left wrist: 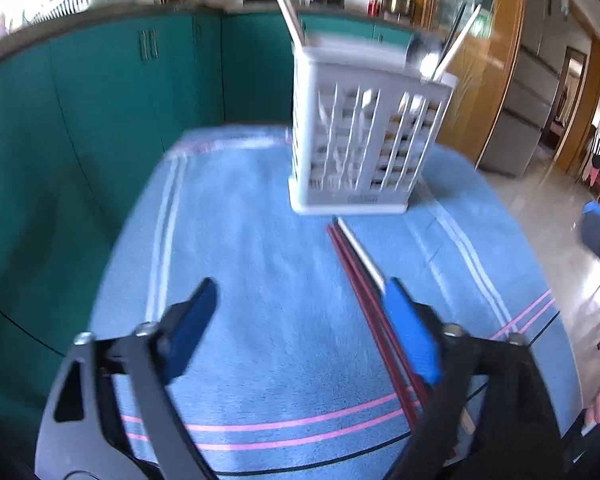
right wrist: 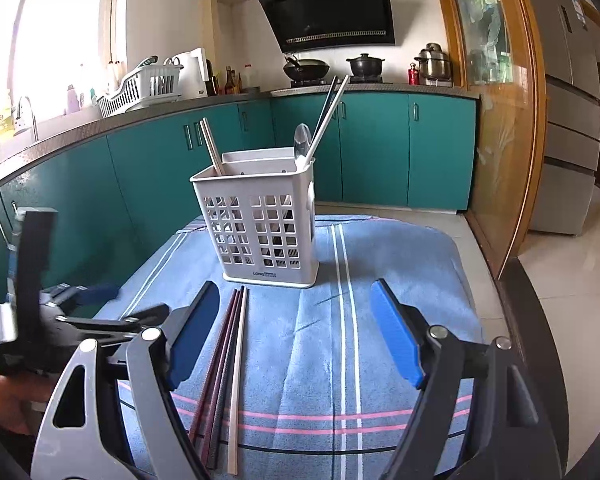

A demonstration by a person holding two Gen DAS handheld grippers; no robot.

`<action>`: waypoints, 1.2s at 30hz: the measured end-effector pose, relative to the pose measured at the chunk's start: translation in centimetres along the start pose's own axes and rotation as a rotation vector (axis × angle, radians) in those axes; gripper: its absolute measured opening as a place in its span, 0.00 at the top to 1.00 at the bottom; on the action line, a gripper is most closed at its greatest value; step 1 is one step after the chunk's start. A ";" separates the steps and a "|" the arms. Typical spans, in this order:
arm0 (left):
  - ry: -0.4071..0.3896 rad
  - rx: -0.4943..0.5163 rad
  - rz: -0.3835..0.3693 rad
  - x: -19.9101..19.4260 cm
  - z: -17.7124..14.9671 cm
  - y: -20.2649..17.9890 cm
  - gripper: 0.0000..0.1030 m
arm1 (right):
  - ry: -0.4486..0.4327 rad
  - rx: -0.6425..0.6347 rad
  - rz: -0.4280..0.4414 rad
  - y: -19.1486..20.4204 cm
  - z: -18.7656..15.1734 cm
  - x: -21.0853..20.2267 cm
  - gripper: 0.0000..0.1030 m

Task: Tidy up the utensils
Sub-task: 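Withdraw both tools from the basket back over the dark chopsticks, then grasp a dark red chopstick with the left tool and lift it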

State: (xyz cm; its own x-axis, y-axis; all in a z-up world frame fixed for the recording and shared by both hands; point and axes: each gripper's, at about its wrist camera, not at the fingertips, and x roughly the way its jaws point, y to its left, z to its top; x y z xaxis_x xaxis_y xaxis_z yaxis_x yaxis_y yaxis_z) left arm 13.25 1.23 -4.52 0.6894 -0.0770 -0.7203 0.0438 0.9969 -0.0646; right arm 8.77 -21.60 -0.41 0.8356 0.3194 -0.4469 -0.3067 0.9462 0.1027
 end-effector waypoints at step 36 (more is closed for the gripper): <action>-0.057 -0.097 -0.015 -0.8 2.4 4.1 0.95 | 0.205 -0.077 0.135 3.2 -1.0 5.0 0.28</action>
State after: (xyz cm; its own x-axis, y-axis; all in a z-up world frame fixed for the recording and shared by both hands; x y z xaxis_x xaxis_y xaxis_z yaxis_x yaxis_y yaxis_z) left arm 14.62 5.41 -2.56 0.7295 -0.0883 -0.6782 -0.0135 0.9896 -0.1434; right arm 11.52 -17.06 -3.24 0.6774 0.4178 -0.6054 -0.4496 0.8866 0.1087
